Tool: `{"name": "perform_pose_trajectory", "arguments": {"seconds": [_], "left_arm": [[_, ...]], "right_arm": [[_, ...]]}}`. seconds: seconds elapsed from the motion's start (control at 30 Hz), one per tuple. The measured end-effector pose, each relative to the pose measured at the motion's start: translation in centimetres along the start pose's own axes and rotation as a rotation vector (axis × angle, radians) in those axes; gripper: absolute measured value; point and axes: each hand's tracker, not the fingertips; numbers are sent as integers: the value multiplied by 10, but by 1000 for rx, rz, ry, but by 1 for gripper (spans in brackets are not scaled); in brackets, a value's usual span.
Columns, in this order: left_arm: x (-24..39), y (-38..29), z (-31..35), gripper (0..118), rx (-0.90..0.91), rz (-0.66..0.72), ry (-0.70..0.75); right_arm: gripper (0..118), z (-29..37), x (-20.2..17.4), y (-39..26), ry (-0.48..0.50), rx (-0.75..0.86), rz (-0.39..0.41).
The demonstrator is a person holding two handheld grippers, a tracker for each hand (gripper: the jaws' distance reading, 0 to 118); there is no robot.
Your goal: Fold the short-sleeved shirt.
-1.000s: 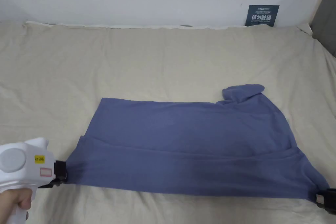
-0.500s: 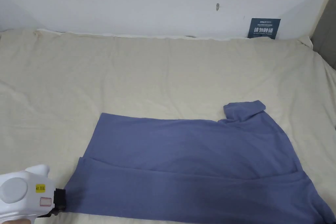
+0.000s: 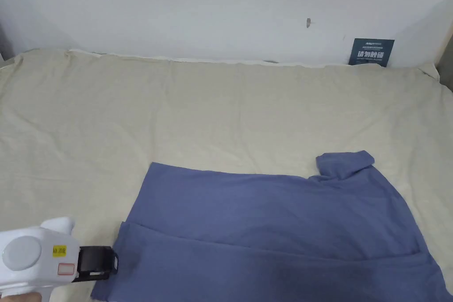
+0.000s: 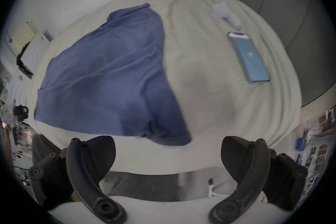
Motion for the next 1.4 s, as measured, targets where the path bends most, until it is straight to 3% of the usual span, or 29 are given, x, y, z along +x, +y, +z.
{"name": "perform_pose_trajectory", "arguments": {"seconds": [0.07, 0.1, 0.13, 0.17, 0.2, 0.23, 0.3, 0.33, 0.43, 0.47, 0.5, 0.53, 0.57, 0.63, 0.77, 0.83, 0.87, 0.9, 0.97, 1.0, 1.1, 1.17, 1.2, 1.23, 1.27, 1.3, 1.33, 1.4], "left_arm": [[9, 18, 9, 111, 40, 2, -5], [15, 32, 12, 105, 76, -16, -8], [17, 45, 12, 82, 112, -39, -22], [27, 59, 12, 29, 125, -79, -53], [38, 74, 4, 0, 88, -118, -78], [44, 86, 1, 0, 140, -88, -70], [48, 119, -23, 0, 127, -105, -44], [51, 131, -30, 0, 132, -100, -41], [73, 164, -62, 0, 143, -83, -49], [75, 178, -74, 17, 155, -61, -20], [76, 189, -85, 74, 175, -37, 6], [87, 191, -86, 116, 161, -32, 39], [88, 202, -99, 116, 143, -15, 73], [97, 208, -119, 112, 120, -51, 35], [91, 234, -183, 112, 62, -88, 147], [92, 236, -179, 107, 56, -89, 111], [96, 236, -182, 99, 35, -79, 98], [99, 236, -185, 73, 31, -80, 89], [103, 226, -160, 9, 93, -55, 97], [109, 221, -152, 2, 148, -54, 136], [100, 225, -149, 2, 152, -166, 133], [94, 225, -147, 2, 131, -128, 107], [90, 228, -149, 2, 112, -82, 78], [88, 230, -149, 2, 107, -71, 71], [89, 232, -149, 2, 107, -86, 76], [90, 233, -148, 2, 117, -93, 81], [95, 232, -146, 2, 112, -98, 86], [97, 231, -147, 2, 111, -96, 84]], "right_arm": [[114, 9, 4, 16, -1, 26, -45], [106, 14, 3, 26, 18, 74, -58], [106, 15, 2, 36, 26, 77, -46], [105, 15, -4, 48, 31, 85, -40], [96, 13, -9, 60, 41, 84, -31], [72, 11, -15, 71, 61, 93, -20], [0, 4, -30, 92, 53, 114, 1], [0, -2, -39, 103, 12, 130, 16], [0, -26, -65, 140, 33, 131, 29], [0, -34, -72, 151, 37, 130, 25], [0, -42, -79, 161, 38, 124, 24], [0, -51, -85, 172, 32, 118, 24], [0, -56, -79, 170, 35, 116, 20], [0, -70, -85, 185, 35, 107, 15], [0, -92, -78, 194, 19, 92, 10], [0, -101, -68, 194, 7, 77, 8], [0, -105, -66, 196, 2, 74, 2], [0, -108, -65, 199, 1, 67, -2], [0, -112, -58, 201, -11, 60, 6], [0, -113, -57, 202, -23, 58, 14], [0, -118, -50, 212, -33, 52, 23], [0, -118, -50, 218, -63, 77, 25], [12, -119, -50, 225, -68, 87, 18], [49, -124, -47, 235, -73, 89, 9], [98, -129, -46, 241, -75, 81, -4], [118, -138, -45, 246, -61, 20, -6], [118, -147, -46, 249, 22, 1, -14], [118, -173, -43, 260, -14, -73, 4]]}}
